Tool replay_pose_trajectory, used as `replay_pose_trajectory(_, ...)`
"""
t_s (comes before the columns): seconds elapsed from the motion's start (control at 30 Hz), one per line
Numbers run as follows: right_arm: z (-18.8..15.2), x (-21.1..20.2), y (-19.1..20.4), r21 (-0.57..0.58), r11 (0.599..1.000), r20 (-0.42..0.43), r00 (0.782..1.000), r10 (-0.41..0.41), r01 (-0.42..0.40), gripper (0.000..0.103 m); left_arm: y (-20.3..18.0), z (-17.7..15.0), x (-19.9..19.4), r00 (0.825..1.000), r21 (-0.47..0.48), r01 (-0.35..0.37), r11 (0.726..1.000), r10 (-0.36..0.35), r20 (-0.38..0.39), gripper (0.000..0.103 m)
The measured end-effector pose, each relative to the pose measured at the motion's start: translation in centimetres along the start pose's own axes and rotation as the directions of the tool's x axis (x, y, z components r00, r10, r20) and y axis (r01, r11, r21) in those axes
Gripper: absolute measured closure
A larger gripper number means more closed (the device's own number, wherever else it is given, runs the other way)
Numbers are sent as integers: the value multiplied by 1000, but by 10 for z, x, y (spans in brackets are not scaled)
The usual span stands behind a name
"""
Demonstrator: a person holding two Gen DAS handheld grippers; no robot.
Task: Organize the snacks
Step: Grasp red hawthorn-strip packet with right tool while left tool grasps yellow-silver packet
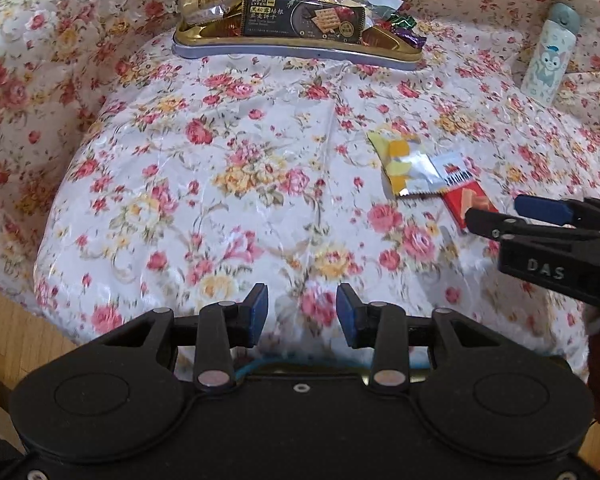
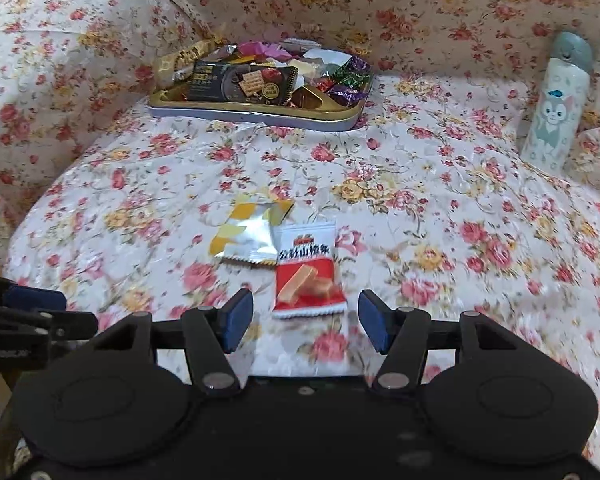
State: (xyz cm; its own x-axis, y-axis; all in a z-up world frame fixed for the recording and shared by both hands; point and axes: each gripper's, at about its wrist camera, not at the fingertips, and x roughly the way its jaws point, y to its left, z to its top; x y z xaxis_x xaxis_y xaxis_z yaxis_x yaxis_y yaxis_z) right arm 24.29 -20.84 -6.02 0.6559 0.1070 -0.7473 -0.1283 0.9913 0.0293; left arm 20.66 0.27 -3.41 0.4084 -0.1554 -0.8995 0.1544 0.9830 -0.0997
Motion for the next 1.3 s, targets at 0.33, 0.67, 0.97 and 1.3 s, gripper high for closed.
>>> replay_pose_trajectory(0.33,6,35,4,-68,998,1,1000,-4,4,42,-1,34,18,999,4,39,999,-39,35,53)
replay_pose_trajectory(0.67,2,36,-3,-118,993,62,998,9,-2,47,-23,63,29,991,38,93,995,-96,89,45)
replay_pose_trajectory(0.97,0,35,-10,-105,994,78,997,7,1,47,-46,77,42,988,42,127,991,-130,84,45)
replay_pose_trajectory(1.3,-2,36,-9,-111,994,88,996,5,5,46,-63,85,56,987,38,142,989,-144,69,44)
